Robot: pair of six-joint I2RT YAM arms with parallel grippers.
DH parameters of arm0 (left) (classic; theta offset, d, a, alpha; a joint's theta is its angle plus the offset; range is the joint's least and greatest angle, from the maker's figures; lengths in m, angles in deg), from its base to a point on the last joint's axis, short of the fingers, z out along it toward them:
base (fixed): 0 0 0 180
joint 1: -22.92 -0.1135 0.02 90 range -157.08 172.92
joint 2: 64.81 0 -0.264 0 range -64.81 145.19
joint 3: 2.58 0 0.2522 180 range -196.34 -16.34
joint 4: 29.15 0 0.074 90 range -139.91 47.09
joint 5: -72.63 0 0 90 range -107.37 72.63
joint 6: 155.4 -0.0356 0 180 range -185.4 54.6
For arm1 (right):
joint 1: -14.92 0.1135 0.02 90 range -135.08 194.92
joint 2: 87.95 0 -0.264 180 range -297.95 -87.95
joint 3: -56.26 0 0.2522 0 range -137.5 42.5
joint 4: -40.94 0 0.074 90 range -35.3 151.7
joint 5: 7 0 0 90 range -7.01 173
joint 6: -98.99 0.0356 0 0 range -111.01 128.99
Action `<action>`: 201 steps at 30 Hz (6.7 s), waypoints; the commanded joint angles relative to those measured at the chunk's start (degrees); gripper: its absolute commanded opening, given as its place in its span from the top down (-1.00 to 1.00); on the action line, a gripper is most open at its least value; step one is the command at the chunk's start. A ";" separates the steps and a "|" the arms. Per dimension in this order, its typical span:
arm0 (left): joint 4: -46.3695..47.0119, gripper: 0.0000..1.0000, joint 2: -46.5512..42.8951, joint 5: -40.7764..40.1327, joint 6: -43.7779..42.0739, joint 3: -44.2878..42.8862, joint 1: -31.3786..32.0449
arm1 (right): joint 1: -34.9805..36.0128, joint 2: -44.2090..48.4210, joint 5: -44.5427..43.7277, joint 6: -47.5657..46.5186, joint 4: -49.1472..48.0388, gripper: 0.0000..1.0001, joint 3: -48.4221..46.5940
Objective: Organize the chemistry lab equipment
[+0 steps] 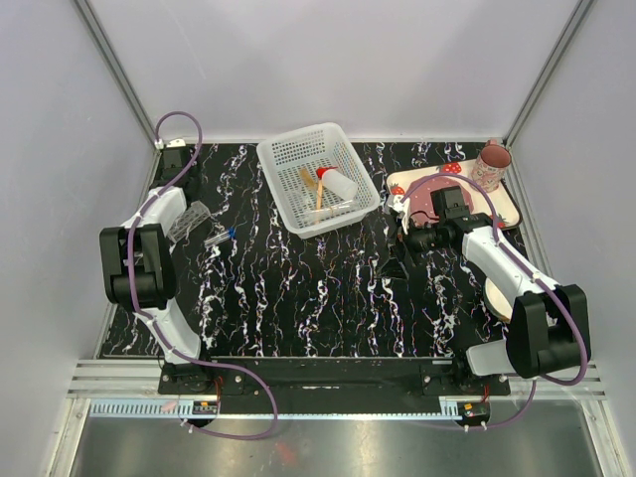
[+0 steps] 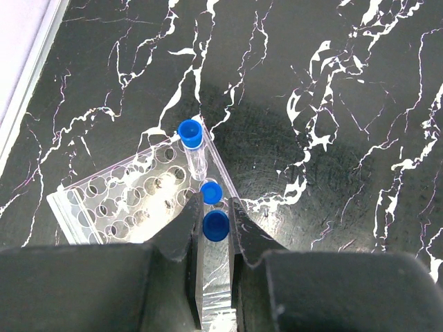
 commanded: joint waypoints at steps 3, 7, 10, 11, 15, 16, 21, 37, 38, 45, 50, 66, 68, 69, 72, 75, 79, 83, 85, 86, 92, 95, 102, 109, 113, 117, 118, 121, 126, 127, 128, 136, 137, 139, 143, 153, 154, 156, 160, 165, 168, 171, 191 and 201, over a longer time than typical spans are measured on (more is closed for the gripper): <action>3.19 0.83 -0.21 -1.89 -1.23 0.37 0.51 | -0.06 -0.26 -0.05 -1.32 0.50 -0.99 -2.58; 3.63 0.82 -0.83 -1.89 -1.41 0.28 0.68 | -0.06 -0.34 0.04 -1.41 0.59 -1.00 -2.67; 3.81 0.83 -1.27 -1.98 -1.41 0.28 0.60 | -0.06 -0.34 -0.14 -1.49 0.59 -0.99 -2.67; 3.81 0.83 -1.35 -1.98 -1.50 0.36 0.68 | -0.06 -0.43 -0.05 -1.49 0.59 -0.99 -2.67; 4.42 0.83 -2.23 -1.98 -1.50 0.89 0.60 | -0.06 -0.34 -0.05 -1.58 0.85 -0.99 -2.67; 4.51 0.83 -2.50 -1.98 -1.50 1.15 0.68 | -0.06 -0.52 -0.14 -1.67 0.85 -0.99 -2.76; 5.30 0.84 -4.43 -1.54 -1.59 2.56 0.60 | -0.06 -0.52 -0.14 -1.76 0.94 -1.00 -2.85; 6.88 0.84 -11.72 -0.23 -1.16 8.18 -1.94 | -0.06 -0.34 -0.32 -2.11 1.12 -0.99 -2.76; 6.80 0.84 -12.16 0.73 -0.80 8.45 -2.56 | -0.06 -0.43 -0.32 -2.11 1.12 -0.99 -2.76; 6.80 0.84 -12.43 3.90 1.58 8.80 -7.57 | 0.03 -0.34 -0.23 -2.11 1.29 -0.99 -2.76; 5.22 0.84 -8.23 4.70 1.66 4.94 -9.07 | -0.06 -0.69 -0.14 -2.20 1.20 -0.99 -2.76; 1.96 0.85 3.56 5.66 2.63 -8.15 -9.25 | -0.06 -2.19 -0.23 -2.55 1.73 -1.00 -2.93; 1.61 0.85 4.18 5.40 2.81 -8.68 -9.25 | -0.06 -2.28 -0.14 -2.55 1.91 -0.99 -3.02; 1.61 0.85 4.36 5.31 2.89 -9.12 -9.25 | -0.06 -2.19 -0.14 -2.63 1.82 -0.99 -3.02; 1.00 0.86 5.06 5.22 2.90 -9.74 -9.16 | -0.06 -2.37 -0.05 -2.64 1.82 -1.00 -3.02; 0.47 0.86 5.67 4.35 2.81 -10.44 -8.46 | -0.06 -2.45 -0.14 -2.72 1.91 -1.00 -3.20; -0.32 0.86 6.64 3.03 2.54 -11.15 -7.75 | -0.06 -2.54 -0.14 -2.81 2.17 -0.99 -3.20; -0.76 0.85 7.35 1.97 2.37 -11.94 -7.23 | -0.06 -2.45 -0.23 -2.90 2.17 -1.00 -3.20; -1.46 0.85 7.96 0.92 2.02 -12.46 -6.87 | -0.06 -2.37 -0.32 -2.90 2.35 -1.00 -3.20; -1.55 0.85 7.96 0.48 2.02 -12.55 -6.70 | -0.06 -2.37 -0.40 -2.99 2.26 -1.00 -3.20; -2.08 0.85 8.22 -1.63 2.45 -12.73 -6.26 | -0.06 -2.19 -0.40 -3.16 2.52 -0.99 -3.29; -2.26 0.85 8.22 -2.16 2.72 -12.82 -6.26 | -0.06 -2.10 -0.49 -3.34 2.61 -0.99 -3.29; -2.70 0.85 8.40 -2.86 2.81 -12.91 -6.26 | -0.06 -1.84 -0.49 -3.51 2.87 -1.00 -3.37; -3.40 0.81 8.58 -3.21 2.28 -13.17 -5.91 | -0.14 -2.01 -0.23 -3.60 2.96 -0.99 -3.55; -3.75 0.78 8.93 -4.09 1.75 -12.82 -5.38 | 0.03 -2.01 -0.23 -3.69 3.05 -0.99 -3.55; -3.14 0.74 8.40 -4.09 1.93 -12.03 -5.20 | -0.06 -1.93 -0.23 -3.69 3.23 -0.99 -3.55; -3.14 0.74 8.40 -4.09 1.84 -12.03 -5.20 | -0.14 -1.93 -0.23 -3.78 3.14 -0.99 -3.64; -3.22 0.58 7.96 -3.83 2.02 -11.59 -5.20 | -0.06 -1.93 -0.32 -3.78 3.23 -0.99 -3.55; -2.70 0.37 6.21 -4.09 2.28 -10.36 -5.20 | -0.06 -1.93 -0.32 -3.78 3.31 -0.99 -3.55; -2.61 0.36 5.94 -4.09 2.28 -10.10 -5.20 | -0.14 -1.84 -0.32 -3.69 3.23 -0.99 -3.55; -2.61 0.35 5.42 -4.09 2.28 -9.92 -5.20 | -0.06 -1.84 -0.32 -3.78 3.31 -1.00 -3.55; -2.35 0.04 -0.29 -3.04 2.28 -7.46 -5.20 | -0.06 -1.66 -0.84 -3.87 3.23 -0.99 -3.55; -2.08 -0.03 -2.22 -2.69 2.02 -6.93 -5.20 | -0.06 -1.58 -0.84 -3.87 3.23 -1.00 -3.55; -1.47 -0.24 -4.51 -2.07 1.75 -5.18 -5.20 | -0.06 -1.40 -1.02 -3.95 3.23 -0.99 -3.55; -1.11 -0.60 -11.09 1.43 0.52 -2.36 -5.20 | -0.06 -1.13 -1.11 -4.04 3.23 -0.99 -3.46; -7.96 -0.98 -19.11 28.61 -5.71 4.32 -2.23 | -0.06 -0.78 -1.11 -4.22 3.23 -0.99 -3.46; -9.19 -0.98 -19.54 27.47 -7.11 4.76 0.39 | -0.06 -0.70 -1.11 -4.22 3.31 -1.00 -3.46; -12.79 -0.97 -19.64 22.21 -8.70 5.90 3.92 | -0.06 -0.78 -1.19 -4.22 3.31 -0.99 -3.46; -19.38 -0.90 -16.93 11.39 -11.95 6.34 13.05 | -0.06 -1.05 -1.02 -4.31 3.31 -0.99 -3.46; -24.67 -0.65 -11.30 -1.97 -13.19 4.41 15.71 | -0.06 -1.40 -1.11 -4.31 3.40 -1.00 -3.46; -26.95 -0.45 -6.82 -4.26 -13.71 1.87 16.24 | -0.06 -1.49 -1.55 -4.31 3.49 -1.00 -3.38; -27.57 -0.33 -3.30 -5.06 -15.73 -0.16 16.42 | -0.06 -1.84 -1.72 -4.22 3.40 -0.99 -3.37; -26.87 0.04 6.02 -3.30 -18.29 -5.17 15.54 | -0.14 -2.01 -1.90 -4.39 3.58 -0.99 -3.46; -26.87 0.05 8.31 -2.25 -18.37 -5.70 14.49 | -0.06 -2.10 -1.90 -4.39 3.66 -0.99 -3.55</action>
